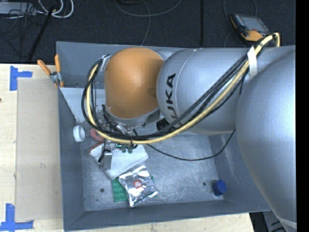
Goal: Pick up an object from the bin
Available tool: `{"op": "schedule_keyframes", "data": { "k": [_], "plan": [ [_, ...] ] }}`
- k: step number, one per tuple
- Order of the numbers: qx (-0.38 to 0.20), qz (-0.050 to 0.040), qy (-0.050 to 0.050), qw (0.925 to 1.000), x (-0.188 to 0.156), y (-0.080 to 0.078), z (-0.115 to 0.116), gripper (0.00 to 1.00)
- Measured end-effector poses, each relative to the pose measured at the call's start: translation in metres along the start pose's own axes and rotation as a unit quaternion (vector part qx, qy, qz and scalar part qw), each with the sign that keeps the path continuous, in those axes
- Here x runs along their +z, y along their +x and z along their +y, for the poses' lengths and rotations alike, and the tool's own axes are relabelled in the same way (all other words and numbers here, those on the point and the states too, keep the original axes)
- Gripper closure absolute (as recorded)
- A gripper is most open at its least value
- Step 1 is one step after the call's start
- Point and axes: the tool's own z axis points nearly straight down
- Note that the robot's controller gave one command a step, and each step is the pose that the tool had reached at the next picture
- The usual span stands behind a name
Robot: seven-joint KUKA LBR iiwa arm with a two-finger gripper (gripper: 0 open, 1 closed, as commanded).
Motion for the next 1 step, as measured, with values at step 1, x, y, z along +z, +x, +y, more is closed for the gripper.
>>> {"op": "schedule_keyframes", "data": {
  "k": [1],
  "plan": [
    [-0.108, -0.0004, 0.000, 0.9941, 0.1219, -0.0002, -0.0697, 0.00]
  ]
}}
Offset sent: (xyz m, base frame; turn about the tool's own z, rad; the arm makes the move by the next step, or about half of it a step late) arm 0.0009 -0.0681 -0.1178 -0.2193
